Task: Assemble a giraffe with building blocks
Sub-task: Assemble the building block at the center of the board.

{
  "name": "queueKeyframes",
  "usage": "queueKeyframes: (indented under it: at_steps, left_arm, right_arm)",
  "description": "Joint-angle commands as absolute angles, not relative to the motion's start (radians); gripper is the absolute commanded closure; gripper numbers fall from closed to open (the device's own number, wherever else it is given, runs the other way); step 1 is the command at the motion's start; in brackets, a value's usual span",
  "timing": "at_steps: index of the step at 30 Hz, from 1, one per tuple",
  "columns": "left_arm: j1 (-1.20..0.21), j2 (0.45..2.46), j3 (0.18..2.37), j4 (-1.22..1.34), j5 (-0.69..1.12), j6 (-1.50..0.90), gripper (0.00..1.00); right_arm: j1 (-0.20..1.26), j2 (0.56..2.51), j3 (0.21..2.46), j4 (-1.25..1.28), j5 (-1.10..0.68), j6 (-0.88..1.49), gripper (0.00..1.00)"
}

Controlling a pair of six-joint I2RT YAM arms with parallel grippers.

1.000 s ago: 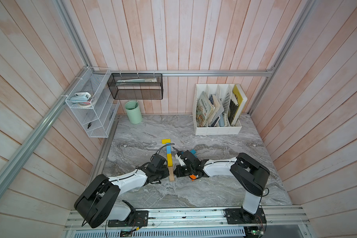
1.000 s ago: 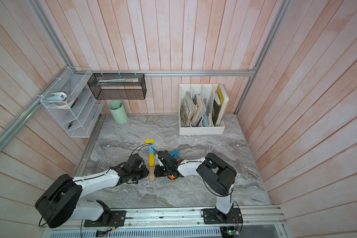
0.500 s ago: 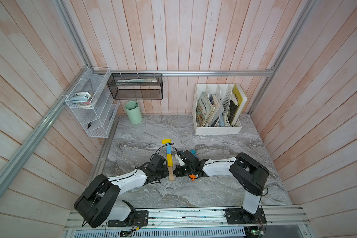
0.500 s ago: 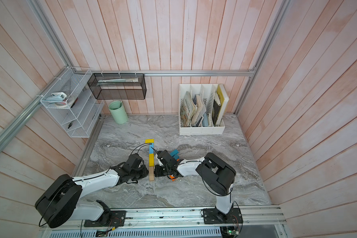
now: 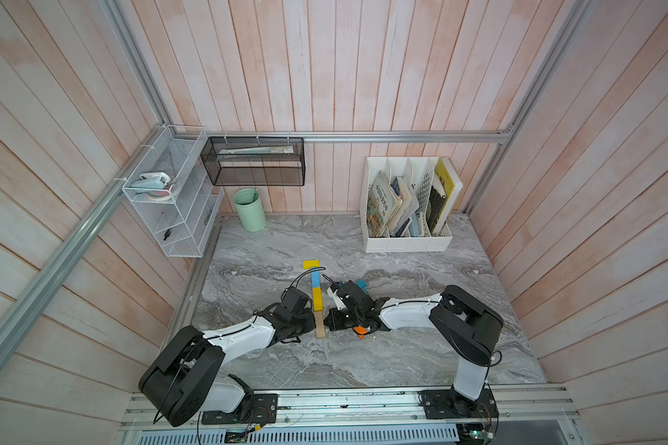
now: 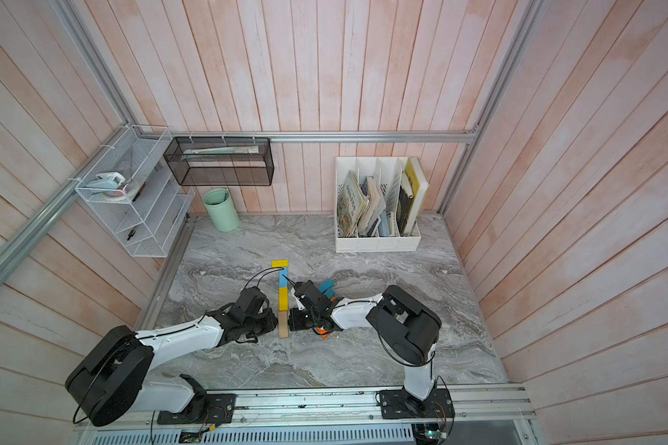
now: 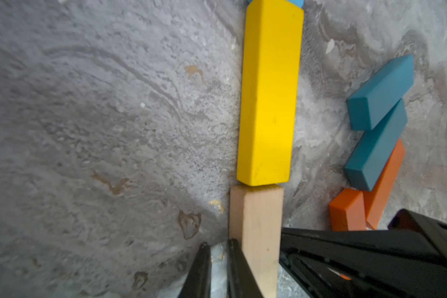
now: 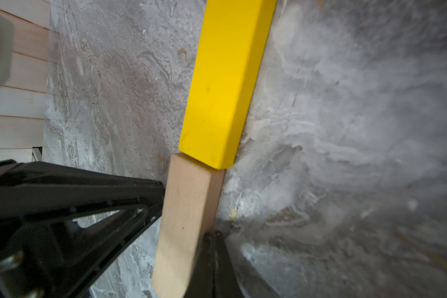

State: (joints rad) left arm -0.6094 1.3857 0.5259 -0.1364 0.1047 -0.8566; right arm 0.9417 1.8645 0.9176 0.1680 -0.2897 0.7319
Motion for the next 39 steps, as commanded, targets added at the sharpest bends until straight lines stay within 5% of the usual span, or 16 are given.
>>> queueKeyframes:
  at_steps: [1,39]
  left_arm:
    - [-0.612,1.414,0.512,-0.176,0.143,-0.836,0.82]
    - [-0.612,1.429,0.52,-0.162,0.153,-0.836,0.82]
  right_arm:
    - [0.962,1.886,0.909,0.224,-0.337,0.737,1.0]
    - [0.96,1.842,0.872,0.219,-0.311,0.736,1.0]
